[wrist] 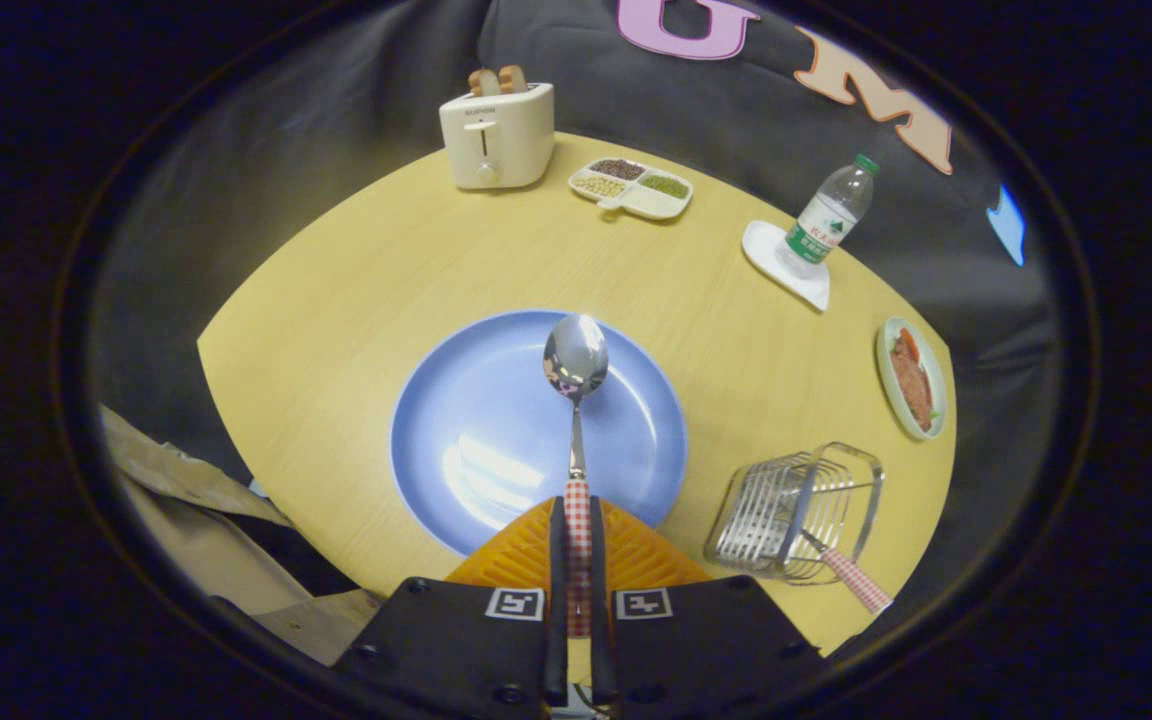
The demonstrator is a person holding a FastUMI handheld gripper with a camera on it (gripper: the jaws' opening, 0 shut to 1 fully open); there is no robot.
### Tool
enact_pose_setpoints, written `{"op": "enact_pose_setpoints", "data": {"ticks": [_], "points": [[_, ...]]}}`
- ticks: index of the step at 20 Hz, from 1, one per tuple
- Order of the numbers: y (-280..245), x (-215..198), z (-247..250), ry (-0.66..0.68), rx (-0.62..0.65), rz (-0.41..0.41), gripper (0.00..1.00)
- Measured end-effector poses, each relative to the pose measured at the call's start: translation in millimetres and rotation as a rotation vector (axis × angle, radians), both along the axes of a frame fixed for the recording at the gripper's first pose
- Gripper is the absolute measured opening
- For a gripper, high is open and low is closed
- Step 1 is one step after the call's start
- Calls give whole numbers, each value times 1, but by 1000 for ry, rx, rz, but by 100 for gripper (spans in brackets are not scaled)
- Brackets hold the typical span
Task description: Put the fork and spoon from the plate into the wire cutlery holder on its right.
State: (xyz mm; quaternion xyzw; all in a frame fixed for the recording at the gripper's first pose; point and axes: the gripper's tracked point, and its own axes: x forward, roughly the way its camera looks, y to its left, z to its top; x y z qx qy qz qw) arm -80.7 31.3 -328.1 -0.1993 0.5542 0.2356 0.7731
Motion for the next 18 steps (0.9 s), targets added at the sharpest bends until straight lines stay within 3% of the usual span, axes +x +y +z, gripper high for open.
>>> {"op": "enact_pose_setpoints", "data": {"ticks": [8,18], "points": [[-64,35,38,-28,-115,53,12],[-124,47,61,24,-243,118,12]]}}
